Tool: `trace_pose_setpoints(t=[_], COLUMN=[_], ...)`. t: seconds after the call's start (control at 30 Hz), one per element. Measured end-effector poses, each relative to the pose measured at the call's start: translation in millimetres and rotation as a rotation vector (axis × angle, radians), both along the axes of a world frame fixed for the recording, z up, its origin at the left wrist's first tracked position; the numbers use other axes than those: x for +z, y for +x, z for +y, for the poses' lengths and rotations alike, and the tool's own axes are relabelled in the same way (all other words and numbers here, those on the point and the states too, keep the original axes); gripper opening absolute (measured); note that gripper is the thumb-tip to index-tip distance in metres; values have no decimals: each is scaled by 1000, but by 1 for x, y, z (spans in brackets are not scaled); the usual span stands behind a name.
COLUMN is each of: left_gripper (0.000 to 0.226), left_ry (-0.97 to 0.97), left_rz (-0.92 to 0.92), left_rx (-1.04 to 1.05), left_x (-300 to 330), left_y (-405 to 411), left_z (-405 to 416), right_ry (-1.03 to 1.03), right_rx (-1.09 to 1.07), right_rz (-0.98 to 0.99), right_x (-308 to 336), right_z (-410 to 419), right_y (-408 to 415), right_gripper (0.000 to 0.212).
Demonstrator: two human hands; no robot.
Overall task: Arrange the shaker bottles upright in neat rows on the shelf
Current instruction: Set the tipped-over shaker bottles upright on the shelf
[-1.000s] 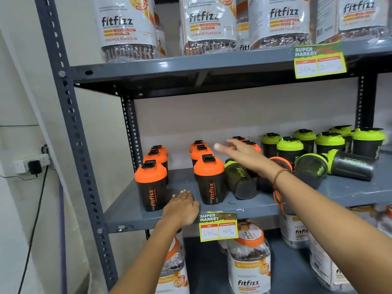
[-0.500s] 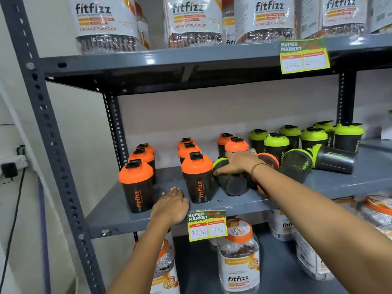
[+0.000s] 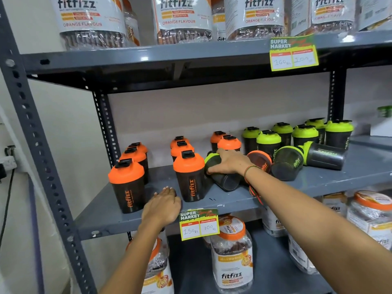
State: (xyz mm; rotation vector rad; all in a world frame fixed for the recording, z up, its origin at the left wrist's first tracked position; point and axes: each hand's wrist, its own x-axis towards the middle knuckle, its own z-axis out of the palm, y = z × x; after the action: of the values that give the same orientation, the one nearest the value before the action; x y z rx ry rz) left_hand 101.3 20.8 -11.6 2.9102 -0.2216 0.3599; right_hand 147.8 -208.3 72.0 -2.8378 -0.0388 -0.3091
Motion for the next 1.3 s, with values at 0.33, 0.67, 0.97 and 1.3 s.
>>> trace_pose_setpoints(t=[0.33,0.67,0.97,1.3], left_gripper=[37,26,34,35], left_ry=[-164,26,-10,-36], left_rz=[-439,-487,-245,77], left_rx=[131,-41,55,86], left_x=[-14,-21,-5,9], left_y=[-51,-73,-19,22], left_z=[-10,-105,-181,-198], right_ry=[187,336,583,668], right_rx=[69,222,181,-94], right_rz=[-121,-252,-451,-854], right_x=[6,18,27,15], right_z=[-15,-46,-123,-291], right_y=[4,7,-6,-28], right_gripper=[91,82,79,81])
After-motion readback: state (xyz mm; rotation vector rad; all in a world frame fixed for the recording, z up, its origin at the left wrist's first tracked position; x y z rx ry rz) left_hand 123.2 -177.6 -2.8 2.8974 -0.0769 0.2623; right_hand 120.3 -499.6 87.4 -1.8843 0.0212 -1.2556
